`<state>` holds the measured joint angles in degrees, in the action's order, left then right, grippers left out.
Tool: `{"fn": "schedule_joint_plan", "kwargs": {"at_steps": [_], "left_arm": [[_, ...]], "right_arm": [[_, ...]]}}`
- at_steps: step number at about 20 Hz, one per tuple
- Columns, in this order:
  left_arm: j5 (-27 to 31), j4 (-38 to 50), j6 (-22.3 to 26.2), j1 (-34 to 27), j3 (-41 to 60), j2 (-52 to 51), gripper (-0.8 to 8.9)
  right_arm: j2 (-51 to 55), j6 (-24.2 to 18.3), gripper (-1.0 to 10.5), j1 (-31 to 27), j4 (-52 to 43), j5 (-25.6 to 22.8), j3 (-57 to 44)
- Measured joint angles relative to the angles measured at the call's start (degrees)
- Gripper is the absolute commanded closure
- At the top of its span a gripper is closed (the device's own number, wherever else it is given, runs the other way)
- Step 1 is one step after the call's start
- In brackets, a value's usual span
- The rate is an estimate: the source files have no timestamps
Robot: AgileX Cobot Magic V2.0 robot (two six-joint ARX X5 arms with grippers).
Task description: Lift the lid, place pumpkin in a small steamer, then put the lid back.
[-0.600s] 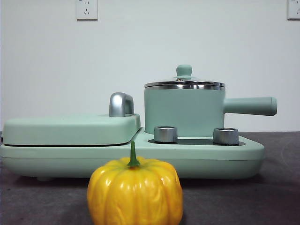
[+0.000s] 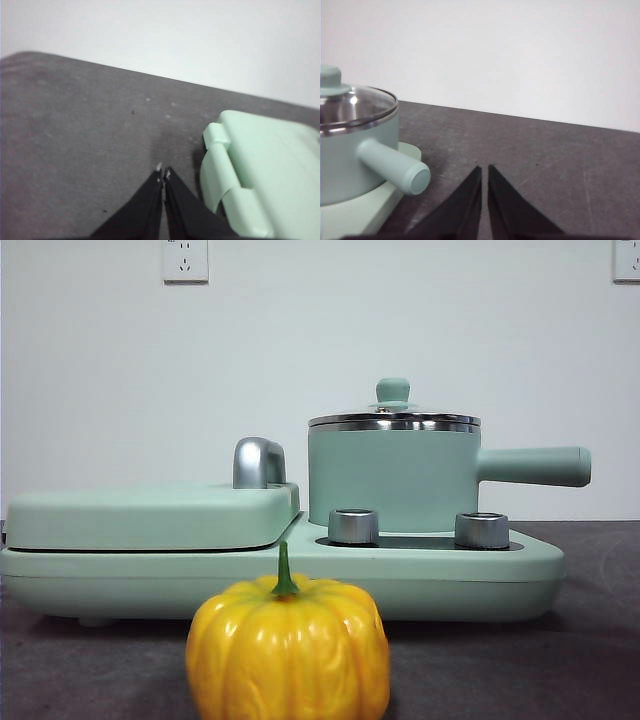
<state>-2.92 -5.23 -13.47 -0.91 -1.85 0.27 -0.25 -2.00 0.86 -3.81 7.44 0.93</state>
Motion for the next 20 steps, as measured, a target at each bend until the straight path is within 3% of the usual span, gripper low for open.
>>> {"fn": "schedule_joint_plan", "kwargs": {"at_steps": [8,15,20], "left_arm": [[0.00,4.68,-17.31,0.00,0.00,0.00,8.07],[-0.20,15.12,-20.46,0.00,-0.02,-0.02,8.06],[-0.42,13.51,-20.65,0.00,-0.83,0.04,8.04]], "right_arm": [[0.00,13.33,9.3,0.00,-3.21,-3.17,0.00],[0.00,29.46,9.3,0.00,-5.90,-3.06,0.04],[-0.07,32.83,9.3,0.00,-4.90,-2.93,2.89]]}}
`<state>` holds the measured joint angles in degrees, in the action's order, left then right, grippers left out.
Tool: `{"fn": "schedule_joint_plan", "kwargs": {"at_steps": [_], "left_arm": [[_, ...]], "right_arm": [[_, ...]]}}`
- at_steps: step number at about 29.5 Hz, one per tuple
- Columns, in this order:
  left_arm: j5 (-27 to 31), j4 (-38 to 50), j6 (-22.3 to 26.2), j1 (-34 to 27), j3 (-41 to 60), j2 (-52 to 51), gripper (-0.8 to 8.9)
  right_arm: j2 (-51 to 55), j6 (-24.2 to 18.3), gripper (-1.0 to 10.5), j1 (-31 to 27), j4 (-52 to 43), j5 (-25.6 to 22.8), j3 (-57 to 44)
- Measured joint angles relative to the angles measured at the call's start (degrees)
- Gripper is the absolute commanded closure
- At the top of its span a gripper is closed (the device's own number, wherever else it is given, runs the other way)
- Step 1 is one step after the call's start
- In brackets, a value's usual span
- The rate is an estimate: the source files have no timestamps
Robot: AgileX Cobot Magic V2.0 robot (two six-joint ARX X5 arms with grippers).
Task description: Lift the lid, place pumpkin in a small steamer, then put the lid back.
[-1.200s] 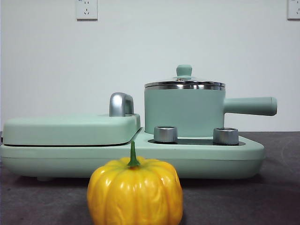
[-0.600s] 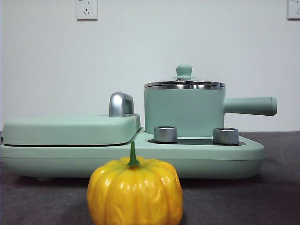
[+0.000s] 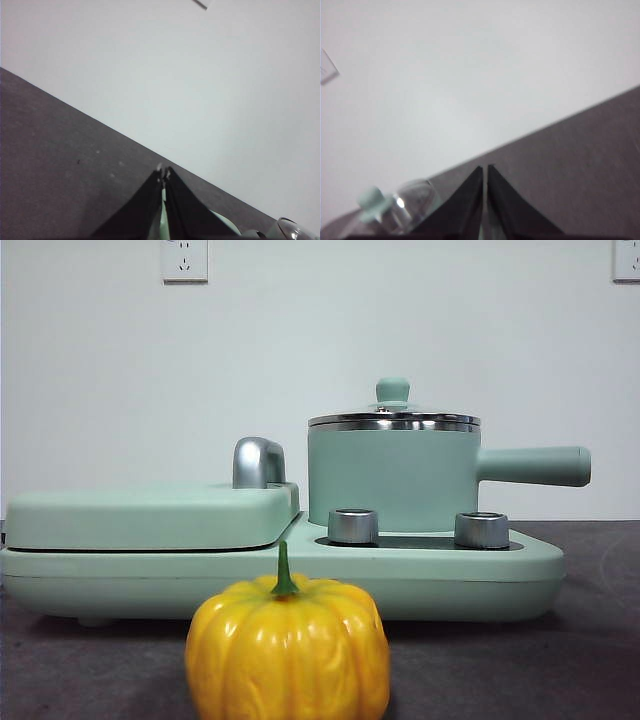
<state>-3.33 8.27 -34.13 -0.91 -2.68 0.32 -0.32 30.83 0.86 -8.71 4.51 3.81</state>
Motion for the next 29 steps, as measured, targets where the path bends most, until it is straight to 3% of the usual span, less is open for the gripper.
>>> {"fn": "schedule_joint_plan", "kwargs": {"at_steps": [5,10,17,29], "left_arm": [[-0.26,-9.70,0.02,0.00,-6.40,1.20,8.04],[-1.09,-15.80,1.29,0.00,-12.22,5.40,8.03],[-1.11,-17.40,6.34,0.00,-24.15,14.58,8.03],[-7.43,-17.92,14.78,0.20,-40.41,33.55,8.03]], "right_arm": [[-2.32,0.39,9.3,0.00,7.93,0.46,7.76],[-7.69,-4.52,9.3,0.00,14.99,5.38,14.27],[-15.63,-12.11,9.3,0.04,19.52,6.05,25.42],[-32.89,-19.61,9.3,0.04,22.05,9.05,42.64]]}}
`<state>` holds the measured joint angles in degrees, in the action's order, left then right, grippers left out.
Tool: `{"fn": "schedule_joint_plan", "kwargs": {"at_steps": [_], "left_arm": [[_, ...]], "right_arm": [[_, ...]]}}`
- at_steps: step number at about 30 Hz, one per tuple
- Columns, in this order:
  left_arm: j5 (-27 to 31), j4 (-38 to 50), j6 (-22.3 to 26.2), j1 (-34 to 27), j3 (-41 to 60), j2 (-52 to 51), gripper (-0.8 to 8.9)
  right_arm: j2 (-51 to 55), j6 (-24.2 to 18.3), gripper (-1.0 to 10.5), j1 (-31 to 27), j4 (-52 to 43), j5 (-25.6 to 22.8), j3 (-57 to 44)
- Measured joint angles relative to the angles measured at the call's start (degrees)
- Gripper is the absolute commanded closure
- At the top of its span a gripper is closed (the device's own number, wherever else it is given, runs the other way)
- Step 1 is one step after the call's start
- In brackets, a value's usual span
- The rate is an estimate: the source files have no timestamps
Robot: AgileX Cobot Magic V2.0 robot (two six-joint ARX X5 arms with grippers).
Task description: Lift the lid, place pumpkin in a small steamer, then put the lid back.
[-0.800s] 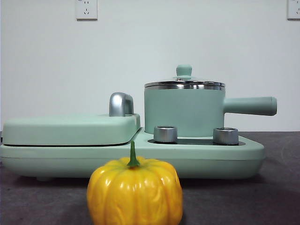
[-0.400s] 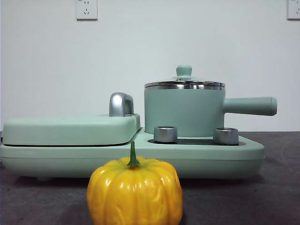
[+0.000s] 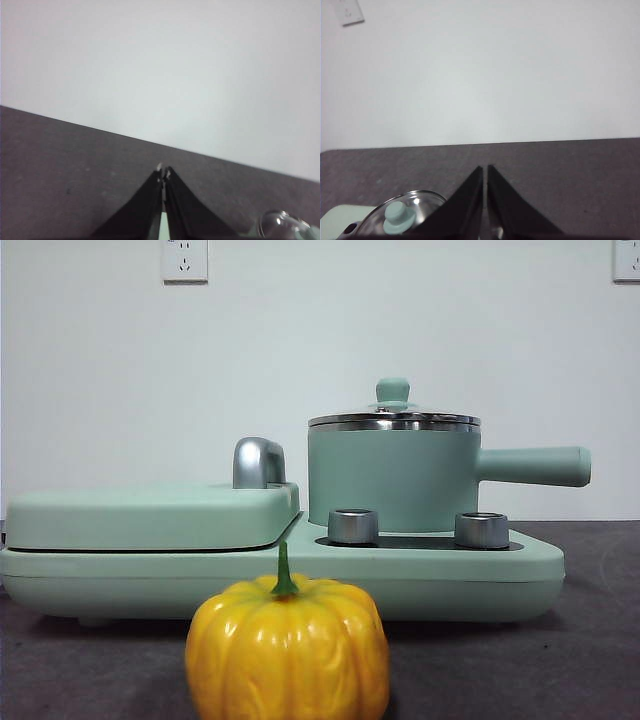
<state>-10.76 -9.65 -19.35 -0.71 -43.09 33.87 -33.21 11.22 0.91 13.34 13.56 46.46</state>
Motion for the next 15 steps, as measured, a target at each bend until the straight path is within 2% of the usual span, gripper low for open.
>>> {"fn": "schedule_joint_plan", "kwargs": {"at_steps": [4,9,15], "left_arm": [[-2.49,-0.15,3.67,0.72,-3.76,5.68,8.03],[-2.69,-2.56,7.54,3.32,-8.61,11.45,8.04],[-2.69,-10.54,14.64,7.80,-14.75,18.29,8.04]], "right_arm": [[-5.29,-2.25,9.3,0.07,0.96,2.38,4.09],[-11.08,-5.51,9.3,1.68,1.68,4.52,6.78],[-16.41,-11.89,9.3,6.45,5.75,4.63,7.61]]}}
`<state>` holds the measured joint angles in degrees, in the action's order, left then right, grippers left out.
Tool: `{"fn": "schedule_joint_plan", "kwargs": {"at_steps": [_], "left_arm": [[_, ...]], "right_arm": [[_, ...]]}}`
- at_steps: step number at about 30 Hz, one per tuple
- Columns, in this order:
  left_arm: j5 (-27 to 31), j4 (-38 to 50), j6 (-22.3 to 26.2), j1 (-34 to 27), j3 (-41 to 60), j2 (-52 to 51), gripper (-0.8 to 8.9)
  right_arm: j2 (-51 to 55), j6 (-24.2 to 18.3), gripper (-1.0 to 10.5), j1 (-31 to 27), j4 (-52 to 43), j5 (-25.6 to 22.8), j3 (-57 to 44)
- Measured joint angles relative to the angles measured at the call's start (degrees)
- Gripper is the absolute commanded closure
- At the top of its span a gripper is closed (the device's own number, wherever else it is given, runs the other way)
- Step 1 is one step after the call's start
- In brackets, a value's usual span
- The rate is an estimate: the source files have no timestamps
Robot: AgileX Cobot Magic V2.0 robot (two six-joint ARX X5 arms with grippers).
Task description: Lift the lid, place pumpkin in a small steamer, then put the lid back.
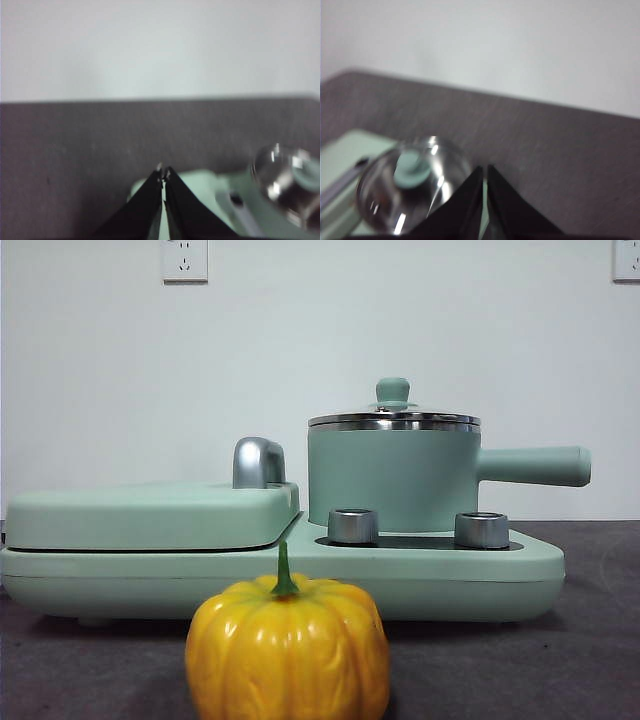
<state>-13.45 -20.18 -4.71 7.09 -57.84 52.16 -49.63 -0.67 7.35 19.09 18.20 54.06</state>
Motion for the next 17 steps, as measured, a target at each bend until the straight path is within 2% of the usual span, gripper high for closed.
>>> {"fn": "schedule_joint_plan", "kwargs": {"at_steps": [5,10,13,17], "left_arm": [[-0.02,-8.63,9.46,4.61,-3.10,5.03,8.04],[-0.09,-12.85,19.08,8.79,-3.19,6.40,8.04],[-0.20,-12.57,22.40,9.68,-3.28,6.38,8.04],[-0.17,-12.41,23.89,10.08,-3.34,6.38,7.78]], "right_arm": [[-2.38,-7.39,9.3,6.14,4.63,-0.50,0.00],[-2.58,-15.65,9.3,12.04,9.46,-4.22,0.00],[-2.58,-19.80,9.3,14.19,13.11,-5.27,0.00],[-2.58,-22.80,9.2,14.78,14.38,-5.53,0.00]]}}
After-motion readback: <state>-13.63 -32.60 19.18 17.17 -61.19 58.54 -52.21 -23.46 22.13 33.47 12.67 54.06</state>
